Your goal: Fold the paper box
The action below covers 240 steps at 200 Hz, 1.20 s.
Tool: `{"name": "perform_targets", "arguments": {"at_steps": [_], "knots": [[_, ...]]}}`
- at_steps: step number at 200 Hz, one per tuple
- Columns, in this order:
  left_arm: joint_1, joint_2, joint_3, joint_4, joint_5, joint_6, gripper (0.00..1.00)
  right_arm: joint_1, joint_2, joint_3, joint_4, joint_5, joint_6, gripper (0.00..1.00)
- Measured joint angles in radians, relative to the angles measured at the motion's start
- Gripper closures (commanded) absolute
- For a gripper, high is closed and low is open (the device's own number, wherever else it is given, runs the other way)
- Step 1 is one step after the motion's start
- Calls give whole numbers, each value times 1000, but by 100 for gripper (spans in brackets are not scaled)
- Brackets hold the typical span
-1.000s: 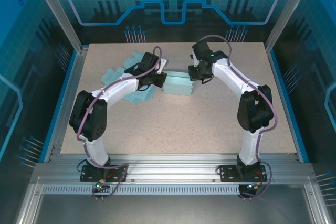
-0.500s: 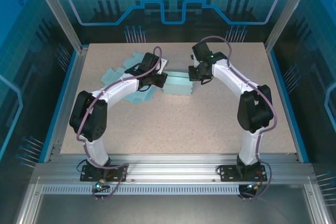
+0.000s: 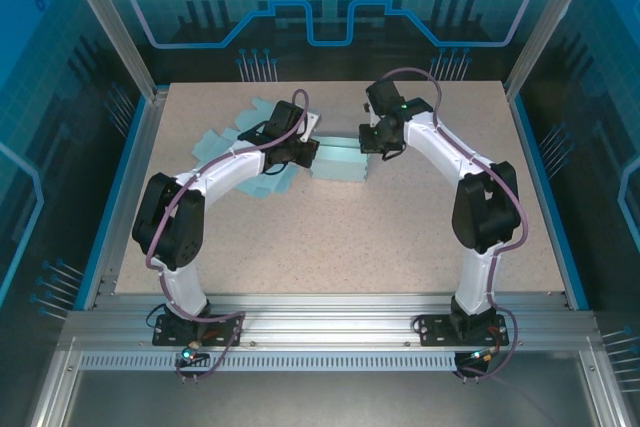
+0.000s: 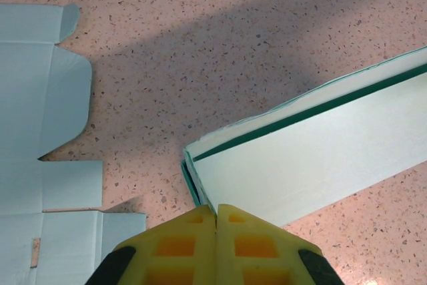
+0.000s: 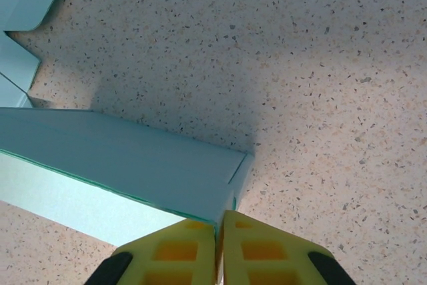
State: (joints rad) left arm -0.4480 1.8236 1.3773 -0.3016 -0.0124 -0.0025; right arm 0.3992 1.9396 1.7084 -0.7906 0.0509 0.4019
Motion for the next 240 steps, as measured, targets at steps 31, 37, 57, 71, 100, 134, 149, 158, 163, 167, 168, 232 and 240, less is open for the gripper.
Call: {"name": "perform_targets", "arguments": {"at_steps": [31,37,57,71,100,134,149,158,163,167,168,232,240], "knots": [[0,0,-1,0,0,0,100,0,13,56,-22,1,10,88],[0,0,-2,0,0,0,100,0,18,66,-24,1,12,88],[0,-2,-9,0,0,0,100,0,35,84,-24,2,18,89],[0,-3,-10,0,0,0,100,0,46,87,-25,2,22,89],[0,-4,-10,0,0,0,100,0,68,87,-31,3,29,91],[0,-4,-10,0,0,0,100,0,71,87,-27,13,29,94],[0,-4,-10,0,-3,0,100,0,71,82,-18,18,29,96],[0,-4,-10,0,-3,0,100,0,71,76,-6,22,28,98],[-1,-4,-10,0,-5,0,100,0,69,71,3,24,28,98],[-2,-4,-10,0,-9,0,100,0,69,68,8,25,28,98],[-2,-4,-10,0,-9,0,100,0,69,67,10,25,28,98],[-6,-4,-12,1,-19,0,100,2,54,42,39,36,11,100],[-6,-4,-13,2,-19,0,100,2,54,47,29,37,6,100]]}}
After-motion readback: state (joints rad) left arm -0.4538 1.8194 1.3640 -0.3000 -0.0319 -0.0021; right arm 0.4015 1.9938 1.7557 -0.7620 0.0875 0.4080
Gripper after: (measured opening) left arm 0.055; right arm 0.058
